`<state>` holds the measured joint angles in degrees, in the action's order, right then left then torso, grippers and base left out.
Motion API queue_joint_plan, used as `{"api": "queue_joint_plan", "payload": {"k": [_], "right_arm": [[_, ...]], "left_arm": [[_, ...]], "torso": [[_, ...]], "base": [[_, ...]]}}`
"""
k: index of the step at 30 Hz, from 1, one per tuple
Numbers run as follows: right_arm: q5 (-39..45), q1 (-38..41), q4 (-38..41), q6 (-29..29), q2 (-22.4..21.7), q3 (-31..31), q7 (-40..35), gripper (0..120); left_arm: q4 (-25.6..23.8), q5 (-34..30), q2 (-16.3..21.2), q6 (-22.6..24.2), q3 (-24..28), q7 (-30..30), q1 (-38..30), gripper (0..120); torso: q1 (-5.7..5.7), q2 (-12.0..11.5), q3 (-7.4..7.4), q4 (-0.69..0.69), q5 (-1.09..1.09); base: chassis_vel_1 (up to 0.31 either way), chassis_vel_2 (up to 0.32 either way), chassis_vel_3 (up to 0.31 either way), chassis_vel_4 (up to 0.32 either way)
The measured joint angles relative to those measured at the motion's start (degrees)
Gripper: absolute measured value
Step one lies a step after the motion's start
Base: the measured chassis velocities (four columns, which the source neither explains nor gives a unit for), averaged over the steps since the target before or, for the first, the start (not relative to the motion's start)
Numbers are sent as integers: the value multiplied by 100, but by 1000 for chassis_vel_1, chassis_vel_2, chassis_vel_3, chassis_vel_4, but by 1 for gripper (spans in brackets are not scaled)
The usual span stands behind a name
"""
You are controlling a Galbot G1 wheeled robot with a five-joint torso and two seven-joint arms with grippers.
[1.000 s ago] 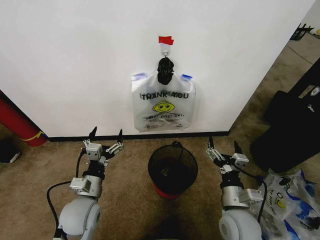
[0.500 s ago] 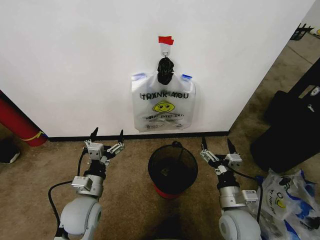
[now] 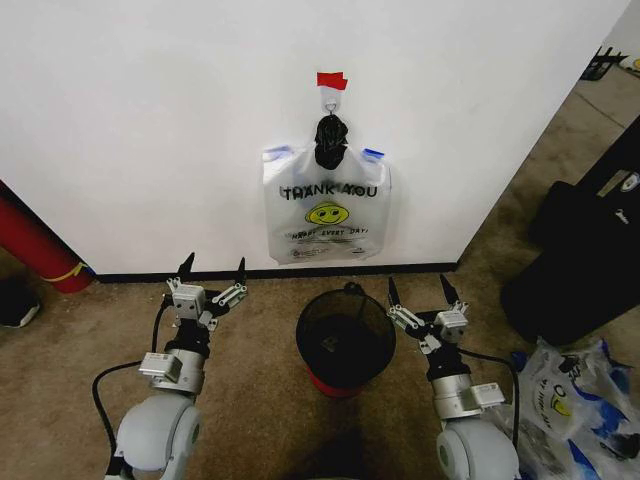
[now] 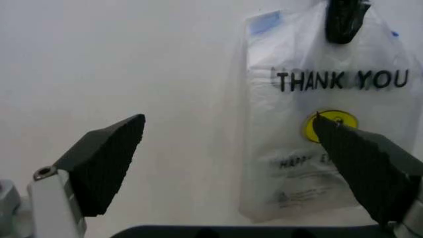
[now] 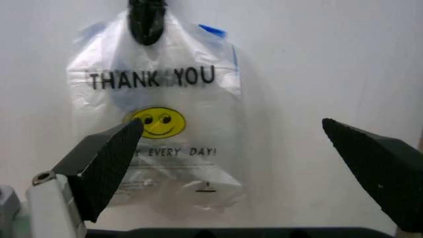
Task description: Pick up the garbage bag from the wall and place it over the trash bin.
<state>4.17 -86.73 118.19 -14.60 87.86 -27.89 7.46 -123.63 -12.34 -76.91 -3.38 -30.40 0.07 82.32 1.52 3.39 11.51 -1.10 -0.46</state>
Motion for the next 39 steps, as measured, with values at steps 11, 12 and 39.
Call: {"api": "queue_joint_plan", "payload": {"k": [11,12,39], "right_arm": [[-13,-13,-20,-145,23,10,159,100],[-13,-14,-20,-145,22,7,157,100],[1130,1356,-751,-5,-402,176,-470,100]], "left_arm": [[-122,-64,34,109,-10,15,22,100],[-124,-60,38,105,-12,17,33,100],[35,139,66,58,130,46,-105,100]], "torso": [[0,0,0,0,0],[0,0,0,0,0],[0,0,0,0,0]], "base": [[0,0,0,0],[0,0,0,0],[0,0,0,0]]}}
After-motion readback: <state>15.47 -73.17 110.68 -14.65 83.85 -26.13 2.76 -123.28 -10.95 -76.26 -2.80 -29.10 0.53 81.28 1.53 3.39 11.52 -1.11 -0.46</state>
